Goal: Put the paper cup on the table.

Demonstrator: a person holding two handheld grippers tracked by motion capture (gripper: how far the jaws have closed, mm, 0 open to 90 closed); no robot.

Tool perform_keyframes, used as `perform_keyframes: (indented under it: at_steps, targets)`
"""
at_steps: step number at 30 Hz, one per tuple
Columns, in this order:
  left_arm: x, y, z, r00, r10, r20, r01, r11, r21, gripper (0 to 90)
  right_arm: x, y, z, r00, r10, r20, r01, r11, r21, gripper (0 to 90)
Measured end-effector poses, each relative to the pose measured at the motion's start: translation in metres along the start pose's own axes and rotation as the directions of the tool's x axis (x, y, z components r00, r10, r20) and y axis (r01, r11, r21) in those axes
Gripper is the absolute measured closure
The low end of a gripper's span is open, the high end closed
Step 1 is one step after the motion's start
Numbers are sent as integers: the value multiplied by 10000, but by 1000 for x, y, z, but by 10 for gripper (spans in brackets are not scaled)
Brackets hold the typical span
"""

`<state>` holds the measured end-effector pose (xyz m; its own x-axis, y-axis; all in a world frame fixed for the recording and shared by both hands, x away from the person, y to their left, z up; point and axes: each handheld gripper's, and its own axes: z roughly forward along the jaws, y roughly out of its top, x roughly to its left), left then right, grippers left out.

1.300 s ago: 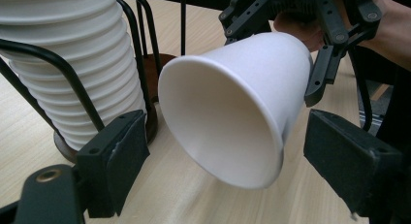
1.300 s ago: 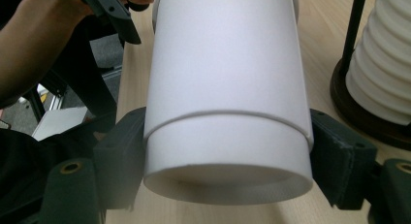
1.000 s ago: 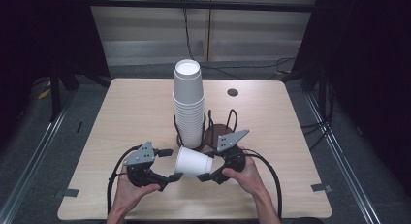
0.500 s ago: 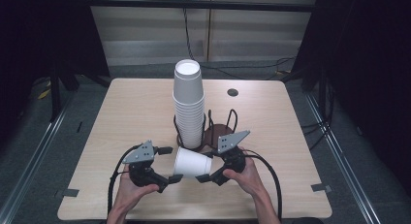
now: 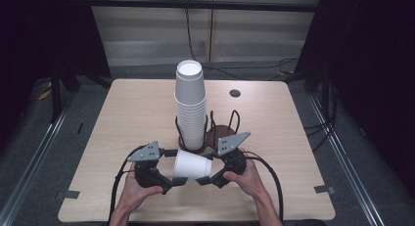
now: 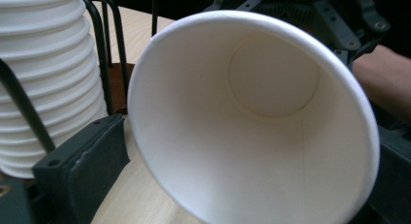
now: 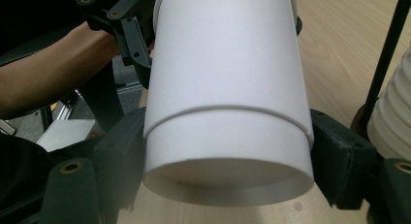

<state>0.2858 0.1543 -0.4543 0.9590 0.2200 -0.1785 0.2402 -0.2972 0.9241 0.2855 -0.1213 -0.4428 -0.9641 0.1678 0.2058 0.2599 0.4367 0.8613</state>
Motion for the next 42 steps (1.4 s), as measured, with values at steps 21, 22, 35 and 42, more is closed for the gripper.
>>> perform_keyframes:
  at_steps: [21, 22, 35, 42]
  targets:
    - [3, 1, 0, 9973, -290, 676, 299, 9995, -121, 53, 2, 3, 4, 9995, -277, -158, 281, 9993, 227, 236]
    - [4, 2, -1, 9969, -315, 720, 328, 9993, -166, 60, 2, 3, 4, 9994, -277, -187, 282, 9993, 233, 237]
    - [4, 3, -9, 9973, -342, 655, 356, 9992, -202, 101, -1, 0, 10, 9994, -250, -253, 261, 9988, 422, 234]
    - [3, 4, -10, 9980, -365, 523, 369, 9993, -84, 112, -2, -1, 13, 9994, -261, -220, 269, 9988, 402, 227]
